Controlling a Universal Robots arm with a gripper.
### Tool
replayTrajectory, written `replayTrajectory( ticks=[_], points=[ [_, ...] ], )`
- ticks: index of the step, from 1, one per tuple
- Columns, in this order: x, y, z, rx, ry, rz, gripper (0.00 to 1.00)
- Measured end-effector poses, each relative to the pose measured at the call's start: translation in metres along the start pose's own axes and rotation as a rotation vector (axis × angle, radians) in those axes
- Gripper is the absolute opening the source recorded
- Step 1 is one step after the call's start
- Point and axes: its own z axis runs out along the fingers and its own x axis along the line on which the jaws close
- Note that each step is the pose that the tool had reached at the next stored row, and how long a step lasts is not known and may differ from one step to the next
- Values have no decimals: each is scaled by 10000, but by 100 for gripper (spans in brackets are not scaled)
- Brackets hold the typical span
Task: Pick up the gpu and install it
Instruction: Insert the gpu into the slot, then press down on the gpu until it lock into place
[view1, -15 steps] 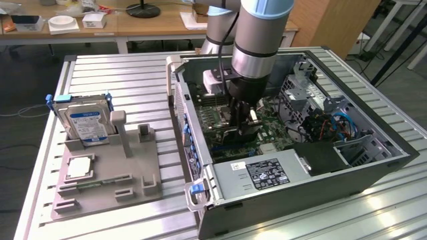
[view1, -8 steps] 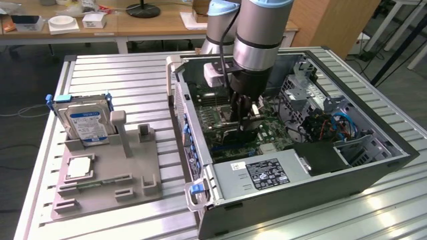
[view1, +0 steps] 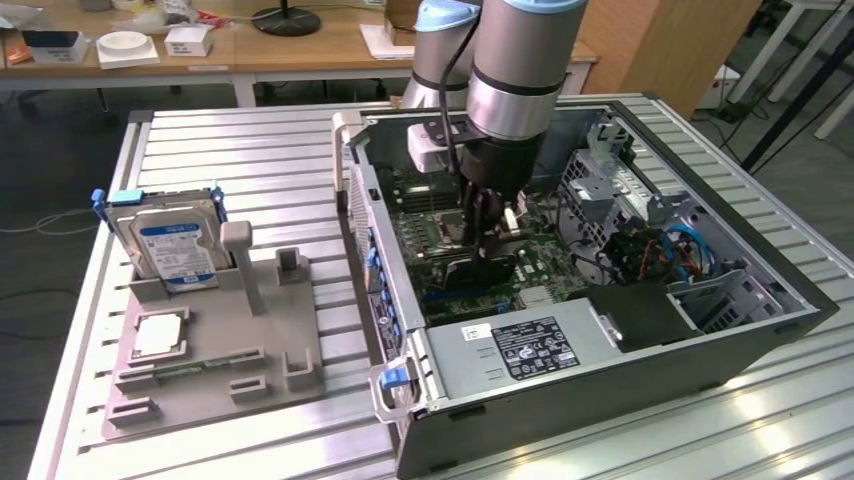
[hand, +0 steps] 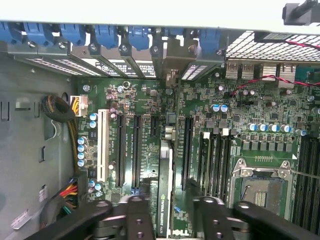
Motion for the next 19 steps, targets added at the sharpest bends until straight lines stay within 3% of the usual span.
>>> replayTrajectory(
  ticks=[1, 3, 4, 8, 19],
  points=[
    [0, 0, 0, 0, 0, 0, 40],
    [0, 0, 0, 0, 0, 0, 28],
    [0, 0, 0, 0, 0, 0, 28],
    [0, 0, 0, 0, 0, 0, 11],
    [0, 0, 0, 0, 0, 0, 11]
  ],
)
